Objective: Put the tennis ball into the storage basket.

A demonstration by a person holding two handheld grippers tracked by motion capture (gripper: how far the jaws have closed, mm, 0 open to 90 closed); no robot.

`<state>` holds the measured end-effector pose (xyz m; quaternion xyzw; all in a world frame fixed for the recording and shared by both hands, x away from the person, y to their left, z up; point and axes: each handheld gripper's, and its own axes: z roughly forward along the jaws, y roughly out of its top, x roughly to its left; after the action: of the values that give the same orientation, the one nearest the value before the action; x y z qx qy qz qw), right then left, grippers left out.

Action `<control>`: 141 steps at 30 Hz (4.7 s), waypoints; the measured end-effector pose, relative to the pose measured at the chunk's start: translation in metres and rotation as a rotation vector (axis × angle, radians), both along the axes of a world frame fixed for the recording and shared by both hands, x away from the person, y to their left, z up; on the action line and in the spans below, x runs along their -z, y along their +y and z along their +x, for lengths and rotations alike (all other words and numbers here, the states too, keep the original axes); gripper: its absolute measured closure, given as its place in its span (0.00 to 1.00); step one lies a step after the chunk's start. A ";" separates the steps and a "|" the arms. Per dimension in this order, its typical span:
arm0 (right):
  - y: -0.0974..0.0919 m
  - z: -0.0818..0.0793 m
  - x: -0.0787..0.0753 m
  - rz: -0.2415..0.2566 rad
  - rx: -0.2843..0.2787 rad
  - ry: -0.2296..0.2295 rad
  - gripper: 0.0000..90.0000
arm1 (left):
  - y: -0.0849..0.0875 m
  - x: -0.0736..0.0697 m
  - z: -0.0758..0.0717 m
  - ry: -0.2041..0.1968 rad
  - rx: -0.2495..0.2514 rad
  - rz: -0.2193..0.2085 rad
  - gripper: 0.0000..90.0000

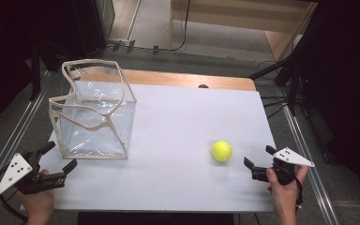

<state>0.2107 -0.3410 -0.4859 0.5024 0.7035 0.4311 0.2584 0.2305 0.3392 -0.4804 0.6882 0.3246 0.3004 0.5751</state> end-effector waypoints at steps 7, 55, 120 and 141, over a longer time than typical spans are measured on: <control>0.013 0.012 -0.009 -0.049 -0.054 0.051 0.00 | 0.000 0.000 0.000 0.000 0.002 0.006 0.06; 0.073 0.067 -0.007 -0.226 -0.295 0.333 0.00 | -0.001 0.000 0.000 0.001 0.005 0.006 0.06; 0.117 0.097 -0.009 -0.295 -0.331 0.422 0.26 | 0.000 0.000 0.000 0.002 0.005 -0.002 0.06; 0.172 0.113 -0.019 -0.298 -0.436 0.395 0.26 | 0.001 0.000 0.000 0.000 0.008 -0.002 0.06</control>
<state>0.3235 -0.1690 -0.4669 0.3704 0.8864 0.2630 0.0890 0.2305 0.3399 -0.4800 0.6888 0.3224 0.2976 0.5771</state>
